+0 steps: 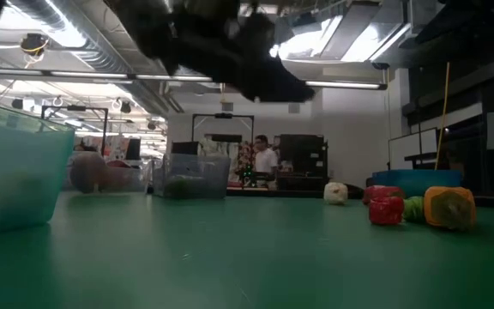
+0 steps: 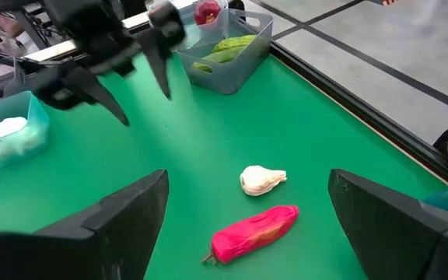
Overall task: Sort produce into baskets
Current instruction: Put the garlic into the green bin
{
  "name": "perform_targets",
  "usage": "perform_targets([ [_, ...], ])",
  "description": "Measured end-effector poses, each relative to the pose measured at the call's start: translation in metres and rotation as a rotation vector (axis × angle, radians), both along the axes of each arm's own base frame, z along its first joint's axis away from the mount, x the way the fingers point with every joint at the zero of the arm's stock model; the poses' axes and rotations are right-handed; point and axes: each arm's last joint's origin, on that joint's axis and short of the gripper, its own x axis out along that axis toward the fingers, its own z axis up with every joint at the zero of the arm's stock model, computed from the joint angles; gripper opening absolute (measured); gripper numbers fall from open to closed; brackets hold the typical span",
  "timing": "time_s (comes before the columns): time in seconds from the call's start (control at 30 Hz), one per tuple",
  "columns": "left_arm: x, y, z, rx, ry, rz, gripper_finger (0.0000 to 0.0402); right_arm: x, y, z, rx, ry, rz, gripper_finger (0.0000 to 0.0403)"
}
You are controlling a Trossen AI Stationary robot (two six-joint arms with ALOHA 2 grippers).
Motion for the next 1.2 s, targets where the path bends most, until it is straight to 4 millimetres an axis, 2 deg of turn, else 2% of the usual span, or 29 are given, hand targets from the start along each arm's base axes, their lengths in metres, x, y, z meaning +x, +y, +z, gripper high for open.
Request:
perform_targets([
  [0.13,0.012,0.024,-0.021,-0.02,-0.033,-0.003,0.0255,0.0,0.0,0.0,0.0,0.0,0.0,0.0351],
  [0.3,0.028,0.045,-0.029,-0.039,-0.039,0.006,0.0269,0.0,0.0,0.0,-0.002,0.001,0.001,0.0351],
  [0.57,0.065,0.05,-0.04,-0.073,-0.008,0.03,0.0318,0.0,0.0,0.0,-0.002,0.001,0.001,0.0351],
  [0.67,0.074,0.051,-0.046,-0.01,0.054,0.08,0.0324,0.0,0.0,0.0,-0.003,0.001,0.001,0.0351],
  [0.8,0.084,0.06,-0.048,-0.012,0.033,0.119,0.0324,0.0,0.0,0.0,-0.003,0.001,0.001,0.0351],
  [1.03,0.082,0.076,-0.063,-0.1,0.057,0.185,0.0325,0.0,0.0,0.0,-0.003,0.005,0.001,0.0351],
  [1.2,0.084,0.08,-0.074,-0.113,0.049,0.262,0.0325,-0.001,0.0,-0.001,-0.002,0.01,0.001,0.0351],
])
